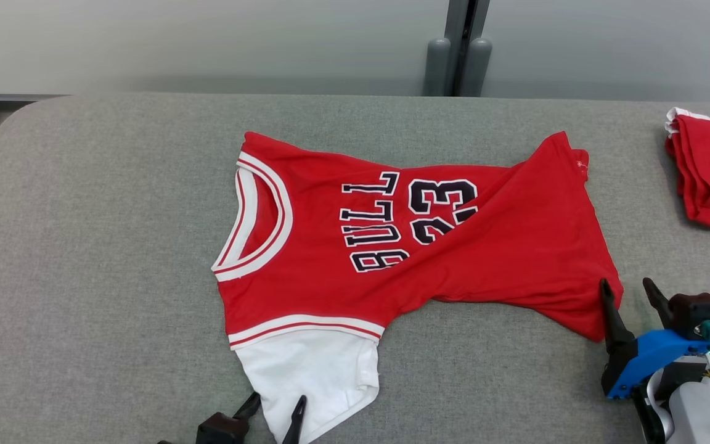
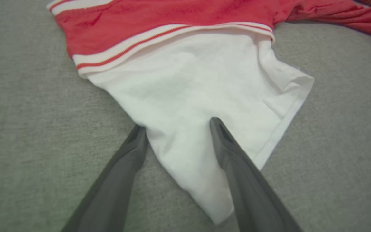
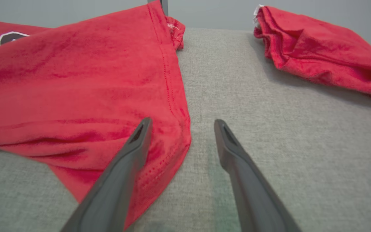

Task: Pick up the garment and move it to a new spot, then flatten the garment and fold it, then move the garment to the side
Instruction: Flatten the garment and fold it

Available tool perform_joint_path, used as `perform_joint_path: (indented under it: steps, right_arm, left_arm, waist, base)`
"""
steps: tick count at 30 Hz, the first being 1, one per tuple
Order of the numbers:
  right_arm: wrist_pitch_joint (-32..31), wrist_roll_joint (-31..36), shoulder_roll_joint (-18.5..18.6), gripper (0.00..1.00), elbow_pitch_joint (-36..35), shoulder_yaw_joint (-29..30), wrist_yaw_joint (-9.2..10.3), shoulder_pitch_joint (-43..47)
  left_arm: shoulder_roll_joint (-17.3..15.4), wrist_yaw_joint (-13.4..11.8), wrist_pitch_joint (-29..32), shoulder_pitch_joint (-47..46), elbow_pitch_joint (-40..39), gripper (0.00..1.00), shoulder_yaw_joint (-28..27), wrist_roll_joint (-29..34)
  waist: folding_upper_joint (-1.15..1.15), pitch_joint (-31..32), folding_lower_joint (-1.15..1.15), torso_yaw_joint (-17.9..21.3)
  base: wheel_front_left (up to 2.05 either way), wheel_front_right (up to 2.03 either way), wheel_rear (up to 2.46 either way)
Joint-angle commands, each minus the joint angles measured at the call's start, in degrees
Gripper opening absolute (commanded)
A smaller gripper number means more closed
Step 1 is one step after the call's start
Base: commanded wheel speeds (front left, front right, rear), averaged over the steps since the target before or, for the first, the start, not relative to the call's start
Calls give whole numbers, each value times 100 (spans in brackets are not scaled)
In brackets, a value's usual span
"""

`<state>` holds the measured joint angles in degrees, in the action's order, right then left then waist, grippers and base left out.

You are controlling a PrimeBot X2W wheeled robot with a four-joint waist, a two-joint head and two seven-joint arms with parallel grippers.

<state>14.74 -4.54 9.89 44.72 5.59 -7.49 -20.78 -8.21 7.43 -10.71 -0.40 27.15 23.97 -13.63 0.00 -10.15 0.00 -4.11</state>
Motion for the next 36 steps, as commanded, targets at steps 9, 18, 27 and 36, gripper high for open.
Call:
perform_joint_path:
  steps: [9, 18, 27, 36]
  right_arm:
    - [-20, 38, 116, 100, 1015, -162, -1, -504]
    - [10, -174, 26, 0, 1412, -531, -1, -744]
    - [46, -486, 109, 0, 135, -770, -1, -393]
    - [48, -758, 113, 0, -1374, -989, -1, -251]
  left_arm:
    - [31, 4, -38, -182, 169, 100, 123, -80]
    - [80, 4, -125, -291, 242, 0, 248, -161]
    - [80, 4, -338, -522, -22, 0, 205, -451]
    - [-116, -11, -401, -1391, -597, 0, -253, -747]
  waist:
    - [0, -120, 0, -59]
    - [0, -154, 0, -51]
    - [0, 22, 0, 43]
    - [0, 67, 0, 142]
  base:
    - [0, 0, 0]
    - [0, 0, 0]
    - [0, 0, 0]
    - [0, 0, 0]
